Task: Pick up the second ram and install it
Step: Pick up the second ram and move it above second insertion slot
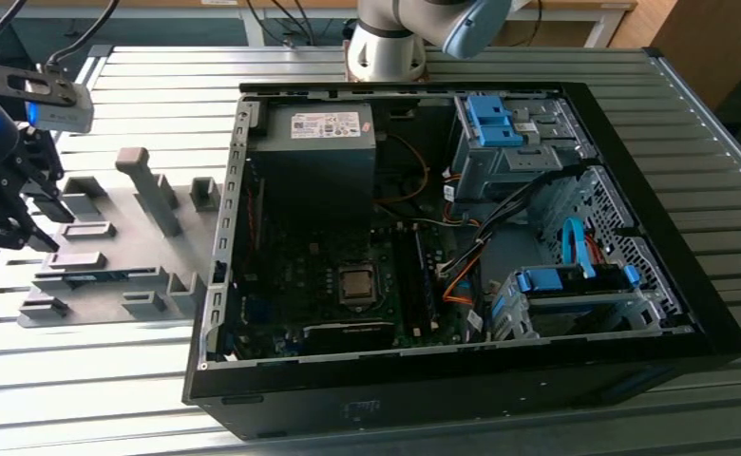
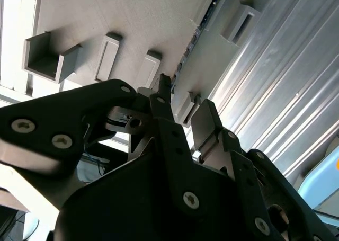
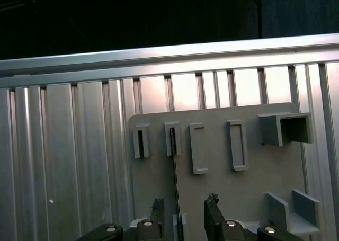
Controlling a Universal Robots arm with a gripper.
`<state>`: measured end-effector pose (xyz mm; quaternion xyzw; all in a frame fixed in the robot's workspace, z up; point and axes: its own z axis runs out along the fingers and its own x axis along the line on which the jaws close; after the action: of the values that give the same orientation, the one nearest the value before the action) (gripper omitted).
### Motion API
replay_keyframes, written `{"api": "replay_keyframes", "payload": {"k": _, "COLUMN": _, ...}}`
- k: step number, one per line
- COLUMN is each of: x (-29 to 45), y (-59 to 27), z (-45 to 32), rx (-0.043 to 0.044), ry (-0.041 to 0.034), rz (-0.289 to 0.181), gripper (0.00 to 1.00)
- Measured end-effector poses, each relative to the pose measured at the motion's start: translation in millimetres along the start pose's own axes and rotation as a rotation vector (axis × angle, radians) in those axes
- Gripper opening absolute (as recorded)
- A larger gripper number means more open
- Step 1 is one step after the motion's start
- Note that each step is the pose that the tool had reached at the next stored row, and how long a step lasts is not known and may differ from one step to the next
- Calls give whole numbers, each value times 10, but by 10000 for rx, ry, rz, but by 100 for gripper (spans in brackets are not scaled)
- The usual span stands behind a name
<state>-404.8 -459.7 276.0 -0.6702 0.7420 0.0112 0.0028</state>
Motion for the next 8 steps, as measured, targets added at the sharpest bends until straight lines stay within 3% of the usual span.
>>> {"api": "replay_keyframes", "payload": {"k": 8, "x": 2, "y": 0, "z": 74, "rx": 5, "ry": -1, "rz": -14, "gripper": 43}}
